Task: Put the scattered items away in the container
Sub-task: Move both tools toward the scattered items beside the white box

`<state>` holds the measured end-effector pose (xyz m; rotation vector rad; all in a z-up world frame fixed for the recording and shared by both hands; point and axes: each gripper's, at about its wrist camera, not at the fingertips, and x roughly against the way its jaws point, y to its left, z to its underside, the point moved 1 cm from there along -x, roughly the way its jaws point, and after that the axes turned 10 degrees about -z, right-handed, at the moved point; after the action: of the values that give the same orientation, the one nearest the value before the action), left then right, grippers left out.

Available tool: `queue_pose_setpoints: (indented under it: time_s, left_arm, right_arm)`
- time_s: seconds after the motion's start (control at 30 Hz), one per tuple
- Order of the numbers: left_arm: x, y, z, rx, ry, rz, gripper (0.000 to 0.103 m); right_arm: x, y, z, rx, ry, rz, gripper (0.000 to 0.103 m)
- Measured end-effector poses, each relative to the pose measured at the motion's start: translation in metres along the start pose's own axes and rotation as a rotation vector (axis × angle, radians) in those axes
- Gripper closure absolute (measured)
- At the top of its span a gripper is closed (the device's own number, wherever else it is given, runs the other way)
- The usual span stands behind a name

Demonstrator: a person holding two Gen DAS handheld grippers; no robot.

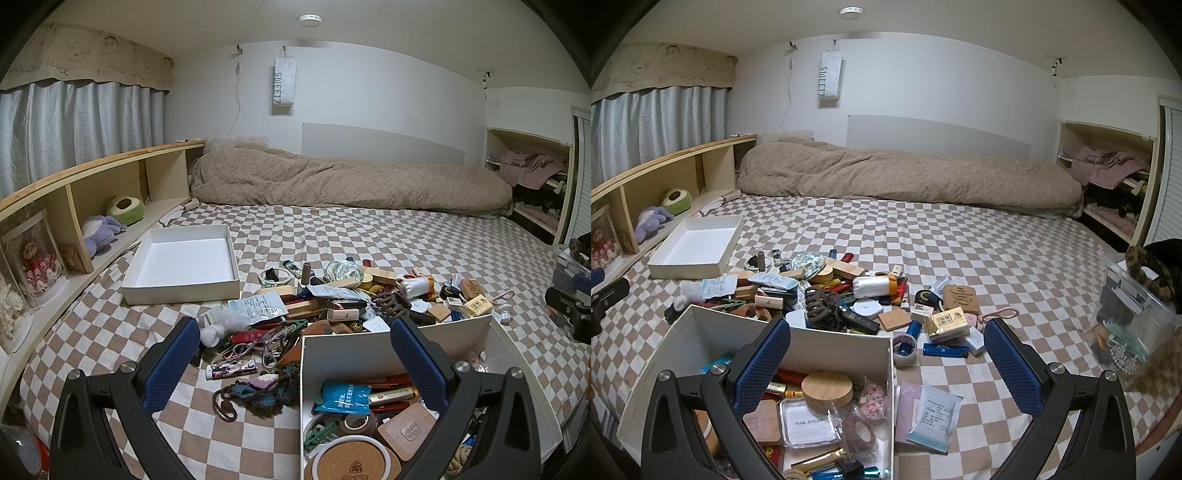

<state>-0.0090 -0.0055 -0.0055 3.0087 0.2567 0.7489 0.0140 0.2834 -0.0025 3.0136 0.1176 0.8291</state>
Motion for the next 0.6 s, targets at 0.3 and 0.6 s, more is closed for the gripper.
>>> queue_pose_setpoints:
  time_s: [0.3, 0.6]
  left_arm:
    - [0.000, 0.003, -0.001, 0.009, -0.004, -0.003, 0.000]
    - [0.001, 0.035, -0.009, 0.083, -0.017, -0.026, 0.000]
  right_arm:
    - [0.004, -0.002, -0.002, -0.007, -0.021, -0.006, 0.000]
    - [0.012, -0.025, -0.006, -0.041, -0.051, 0.022, 0.000]
